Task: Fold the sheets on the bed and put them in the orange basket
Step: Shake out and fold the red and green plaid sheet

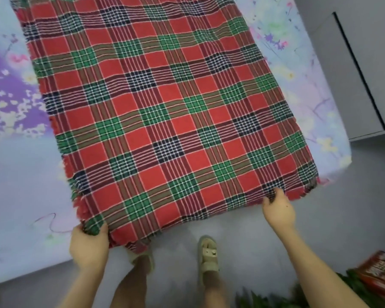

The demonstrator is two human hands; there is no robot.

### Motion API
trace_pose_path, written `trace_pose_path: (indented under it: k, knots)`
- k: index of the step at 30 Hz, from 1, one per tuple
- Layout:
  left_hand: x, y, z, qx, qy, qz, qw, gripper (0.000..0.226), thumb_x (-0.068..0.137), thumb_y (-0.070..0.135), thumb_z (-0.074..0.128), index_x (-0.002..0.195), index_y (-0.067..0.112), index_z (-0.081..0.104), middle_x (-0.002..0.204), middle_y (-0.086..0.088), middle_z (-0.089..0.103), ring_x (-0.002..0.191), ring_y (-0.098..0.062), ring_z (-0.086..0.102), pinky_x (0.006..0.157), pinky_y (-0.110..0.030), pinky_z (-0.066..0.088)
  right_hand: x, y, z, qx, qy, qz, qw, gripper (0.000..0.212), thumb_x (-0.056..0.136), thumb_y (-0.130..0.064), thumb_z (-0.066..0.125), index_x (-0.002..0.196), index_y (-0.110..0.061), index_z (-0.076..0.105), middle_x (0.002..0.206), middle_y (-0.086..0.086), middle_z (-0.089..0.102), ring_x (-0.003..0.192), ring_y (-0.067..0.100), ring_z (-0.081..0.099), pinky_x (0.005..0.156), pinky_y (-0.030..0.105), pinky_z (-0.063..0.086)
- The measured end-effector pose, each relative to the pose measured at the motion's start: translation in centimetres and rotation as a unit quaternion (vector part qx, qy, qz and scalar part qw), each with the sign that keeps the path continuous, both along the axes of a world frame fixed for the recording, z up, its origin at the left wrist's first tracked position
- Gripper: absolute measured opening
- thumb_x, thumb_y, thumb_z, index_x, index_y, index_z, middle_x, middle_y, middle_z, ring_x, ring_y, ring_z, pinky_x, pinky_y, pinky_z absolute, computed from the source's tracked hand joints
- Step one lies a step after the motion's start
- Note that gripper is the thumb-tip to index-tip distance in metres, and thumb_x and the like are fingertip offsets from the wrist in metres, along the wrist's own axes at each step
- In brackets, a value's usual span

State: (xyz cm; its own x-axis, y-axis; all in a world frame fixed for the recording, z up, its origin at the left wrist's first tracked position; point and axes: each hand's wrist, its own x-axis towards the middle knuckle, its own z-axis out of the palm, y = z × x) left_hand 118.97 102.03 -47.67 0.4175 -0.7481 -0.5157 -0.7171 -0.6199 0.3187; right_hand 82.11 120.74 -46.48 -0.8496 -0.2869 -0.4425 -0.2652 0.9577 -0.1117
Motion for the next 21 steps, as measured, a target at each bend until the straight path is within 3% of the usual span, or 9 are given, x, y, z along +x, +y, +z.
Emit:
trace_pose_path:
  k: [3, 7, 12, 16, 19, 21]
  knots:
    - [-1.2, 2.7, -0.5, 0.025, -0.018, 0.033, 0.999, 0.051, 0.079, 0.034, 0.072, 0.116, 0.004, 0.052, 0.115, -0.025, 0.061, 0.106, -0.046, 0.055, 0.098, -0.053, 0.04, -4.9, 2.4, -0.3, -0.029, 0.051, -0.059, 0.997, 0.042, 0.089, -0.013, 0.056, 0.125, 0.005, 0.045, 0.12, 0.031, 0.055, 0.107, 0.047, 0.055, 0.087, 0.048, 0.045]
    - [-2.8, 6.0, -0.7, 0.009, 0.021, 0.078, 0.997, 0.05, 0.076, 0.038, 0.073, 0.115, 0.009, 0.058, 0.112, -0.019, 0.065, 0.105, -0.041, 0.059, 0.096, -0.049, 0.043, -10.6, 4.7, -1.4, -0.029, 0.057, -0.072, 0.995, 0.046, 0.086, -0.013, 0.061, 0.123, 0.009, 0.044, 0.122, 0.035, 0.051, 0.112, 0.05, 0.051, 0.094, 0.051, 0.041]
    - [-3.7, 8.9, -0.1, -0.043, 0.118, 0.139, 0.982, 0.03, 0.076, 0.023, 0.076, 0.102, 0.012, 0.068, 0.096, -0.01, 0.069, 0.094, -0.031, 0.064, 0.088, -0.042, 0.05, -13.9, 5.5, -3.3, -0.051, 0.006, -0.066, 0.997, 0.059, 0.085, -0.02, 0.067, 0.13, 0.009, 0.041, 0.127, 0.035, 0.05, 0.119, 0.047, 0.048, 0.099, 0.05, 0.039]
    - [-2.8, 9.3, 1.3, -0.154, 0.187, 0.205, 0.948, 0.014, 0.078, 0.01, 0.073, 0.086, 0.018, 0.066, 0.088, -0.003, 0.066, 0.082, -0.019, 0.062, 0.086, -0.036, 0.051, -14.4, 6.1, -4.3, -0.08, -0.012, -0.095, 0.992, 0.061, 0.086, -0.026, 0.065, 0.133, 0.004, 0.041, 0.132, 0.029, 0.049, 0.121, 0.045, 0.048, 0.101, 0.05, 0.038]
    - [-2.1, 9.9, 2.3, -0.18, 0.268, 0.254, 0.912, 0.025, 0.088, 0.007, 0.062, 0.113, 0.011, 0.062, 0.107, -0.005, 0.063, 0.095, -0.021, 0.061, 0.086, -0.034, 0.048, -15.0, 6.3, -4.9, -0.073, 0.004, -0.116, 0.991, 0.061, 0.082, -0.032, 0.068, 0.128, 0.001, 0.045, 0.128, 0.029, 0.051, 0.118, 0.046, 0.05, 0.098, 0.052, 0.041]
    - [-1.9, 10.2, 1.9, -0.17, 0.265, 0.24, 0.918, 0.034, 0.093, 0.013, 0.057, 0.126, 0.007, 0.051, 0.12, -0.01, 0.059, 0.106, -0.025, 0.057, 0.09, -0.038, 0.046, -15.6, 6.0, -4.4, -0.078, 0.012, -0.114, 0.99, 0.065, 0.076, -0.034, 0.074, 0.125, 0.001, 0.047, 0.125, 0.029, 0.053, 0.115, 0.046, 0.052, 0.096, 0.052, 0.043]
